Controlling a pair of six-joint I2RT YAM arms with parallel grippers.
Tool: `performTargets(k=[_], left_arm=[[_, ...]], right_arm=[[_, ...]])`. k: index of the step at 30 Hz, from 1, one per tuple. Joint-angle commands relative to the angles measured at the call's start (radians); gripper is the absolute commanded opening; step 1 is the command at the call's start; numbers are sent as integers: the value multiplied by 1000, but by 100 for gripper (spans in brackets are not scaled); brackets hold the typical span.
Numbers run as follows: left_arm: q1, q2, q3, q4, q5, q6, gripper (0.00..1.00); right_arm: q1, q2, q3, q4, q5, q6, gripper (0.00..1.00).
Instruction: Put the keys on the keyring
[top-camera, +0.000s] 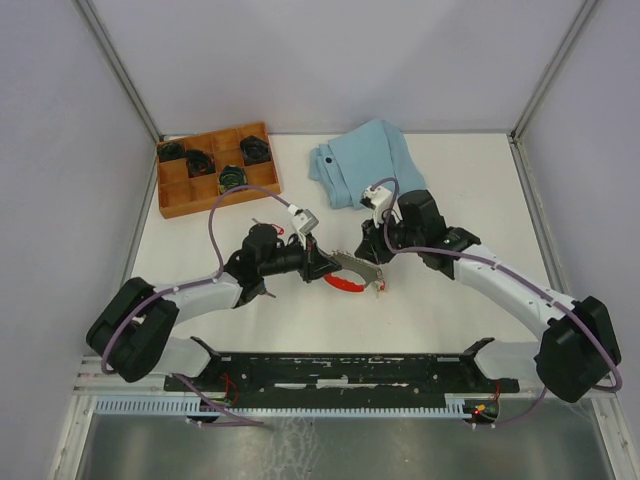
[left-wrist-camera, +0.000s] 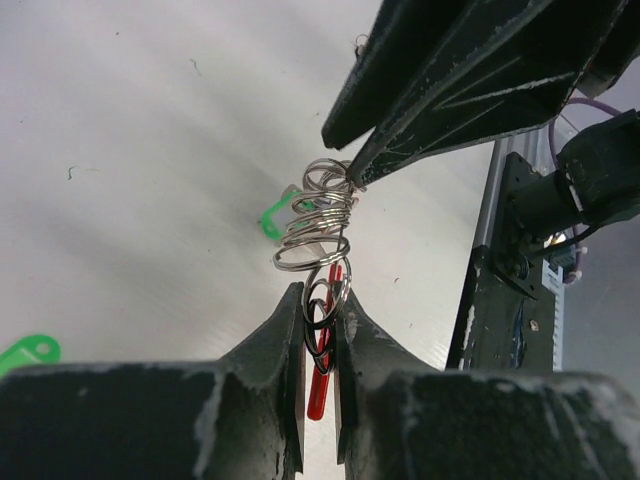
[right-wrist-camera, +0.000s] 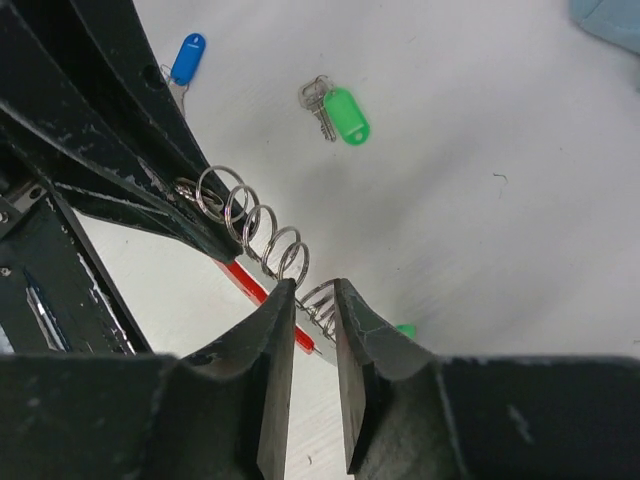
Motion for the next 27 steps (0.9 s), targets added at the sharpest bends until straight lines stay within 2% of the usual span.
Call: performTargets(k=[1,3,8,13,20,24,27], left_arm=[[-53,-94,76,-184,-95,201,3],[-75,-117,109,-285,-146,259,3],[-172,-123,275,-644,-348,436,3],[-252,-129,425,-880,-539,599,3],[-338,-187,513,-1001,-647,842,3],[-366,-222,483,-993,-672,1001,3],[-386,-256,427,-930,-714,1101,3]], right_arm=[[3,-82,-2,18,54,64,33],[3,-115,-12,12,83,86,40],[1,-220,-63,11,151,116,45],[2,-316,-119,17,240,111,55],[2,-343,-161,59,282,149,66],[1,-344,-193,108,278,182,66],[1,-344,-178,64,304,228,66]])
